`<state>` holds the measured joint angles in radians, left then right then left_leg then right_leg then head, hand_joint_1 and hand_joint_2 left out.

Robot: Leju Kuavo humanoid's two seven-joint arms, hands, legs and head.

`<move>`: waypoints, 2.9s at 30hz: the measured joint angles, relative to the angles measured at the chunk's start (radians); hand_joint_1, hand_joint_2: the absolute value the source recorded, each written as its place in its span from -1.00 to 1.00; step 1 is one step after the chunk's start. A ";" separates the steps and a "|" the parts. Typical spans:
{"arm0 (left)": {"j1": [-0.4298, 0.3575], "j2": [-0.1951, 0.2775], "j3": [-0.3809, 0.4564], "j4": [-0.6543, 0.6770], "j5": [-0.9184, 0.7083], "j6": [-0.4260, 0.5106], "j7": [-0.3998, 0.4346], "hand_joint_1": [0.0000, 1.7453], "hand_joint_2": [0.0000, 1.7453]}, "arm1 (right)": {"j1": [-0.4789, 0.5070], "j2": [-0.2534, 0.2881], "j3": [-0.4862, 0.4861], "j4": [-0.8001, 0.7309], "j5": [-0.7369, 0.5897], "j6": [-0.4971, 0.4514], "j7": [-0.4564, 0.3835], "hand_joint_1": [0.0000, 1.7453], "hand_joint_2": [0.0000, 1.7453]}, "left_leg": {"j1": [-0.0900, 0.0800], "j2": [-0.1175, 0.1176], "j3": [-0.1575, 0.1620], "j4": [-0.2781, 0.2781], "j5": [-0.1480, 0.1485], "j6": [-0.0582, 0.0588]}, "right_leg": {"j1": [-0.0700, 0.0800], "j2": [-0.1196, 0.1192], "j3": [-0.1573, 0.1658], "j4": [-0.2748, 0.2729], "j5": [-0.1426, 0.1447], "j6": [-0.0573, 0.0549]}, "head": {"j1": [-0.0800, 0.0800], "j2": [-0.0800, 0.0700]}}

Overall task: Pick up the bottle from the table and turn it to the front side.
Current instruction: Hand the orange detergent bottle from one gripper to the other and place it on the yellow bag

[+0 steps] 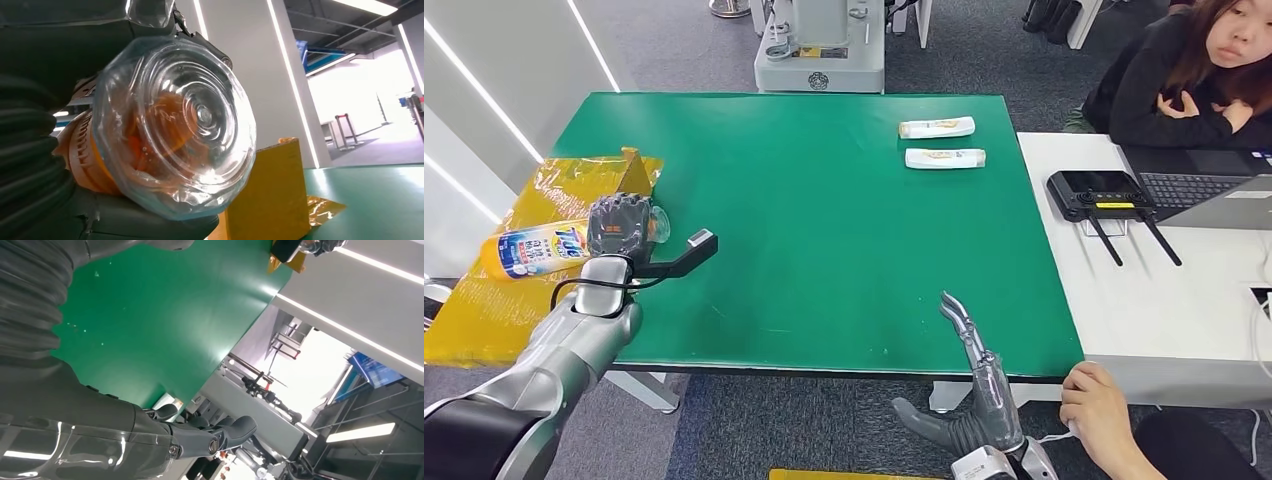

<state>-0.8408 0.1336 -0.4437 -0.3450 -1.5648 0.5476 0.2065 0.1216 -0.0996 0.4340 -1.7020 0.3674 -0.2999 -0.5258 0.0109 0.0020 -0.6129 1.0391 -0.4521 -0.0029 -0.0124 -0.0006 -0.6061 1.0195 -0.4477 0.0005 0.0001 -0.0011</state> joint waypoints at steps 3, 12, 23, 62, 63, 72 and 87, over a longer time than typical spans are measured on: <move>0.000 0.002 -0.017 0.000 -0.001 0.009 -0.006 1.00 1.00 | 0.000 0.006 -0.004 0.000 0.001 0.006 -0.001 -1.00 1.00 | 0.000 0.000 0.000 0.000 0.000 0.000 | 0.000 0.000 0.000 0.000 0.000 0.000 | 0.000 0.000; 0.006 0.010 -0.054 -0.006 0.099 0.079 -0.109 1.00 1.00 | 0.001 0.006 -0.012 0.002 -0.022 0.003 -0.022 -1.00 1.00 | 0.000 0.000 0.000 0.000 0.000 0.000 | 0.000 0.000 0.000 0.000 0.000 0.000 | 0.000 0.000; 0.001 -0.015 0.225 -0.022 0.611 -0.231 -0.490 1.00 1.00 | -0.008 -0.020 -0.010 0.013 -0.070 -0.018 -0.022 -1.00 1.00 | 0.000 0.001 0.000 0.000 0.000 0.000 | 0.000 0.000 0.000 0.000 0.000 0.000 | 0.000 0.000; -0.004 0.031 0.255 0.001 0.371 -0.175 -0.448 -1.00 1.00 | -0.029 -0.111 0.043 0.060 -0.132 -0.072 -0.041 -1.00 1.00 | 0.000 0.001 0.002 -0.001 0.000 0.000 | 0.000 0.001 0.001 0.000 0.000 0.000 | 0.000 0.000; -0.003 0.031 0.255 0.001 0.371 -0.173 -0.447 -1.00 1.00 | -0.029 -0.111 0.044 0.061 -0.130 -0.072 -0.039 -1.00 1.00 | 0.000 0.001 0.002 -0.001 0.000 0.000 | 0.000 0.001 0.001 0.000 0.000 0.000 | 0.000 0.000; 0.003 0.028 0.255 0.001 0.371 -0.156 -0.437 -1.00 1.00 | -0.029 -0.108 0.049 0.061 -0.105 -0.070 -0.013 -1.00 1.00 | 0.000 0.001 0.002 -0.001 0.000 0.000 | 0.000 0.001 0.001 0.000 0.000 0.000 | 0.000 0.000; 0.028 -0.031 0.326 -0.022 0.681 -0.178 -0.686 -1.00 1.00 | -0.008 -0.102 0.042 0.046 -0.093 -0.084 -0.017 -1.00 1.00 | 0.000 0.000 0.002 -0.001 0.000 0.000 | 0.000 0.000 0.001 0.000 0.000 0.000 | 0.000 0.000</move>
<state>-0.8124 0.1031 -0.1176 -0.3668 -0.8835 0.3699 -0.4796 0.1131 -0.2016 0.4759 -1.6556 0.2743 -0.3837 -0.5428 0.0104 0.0015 -0.6106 1.0381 -0.4519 -0.0033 -0.0127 -0.0008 -0.6047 1.0193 -0.4478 0.0004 0.0003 -0.0011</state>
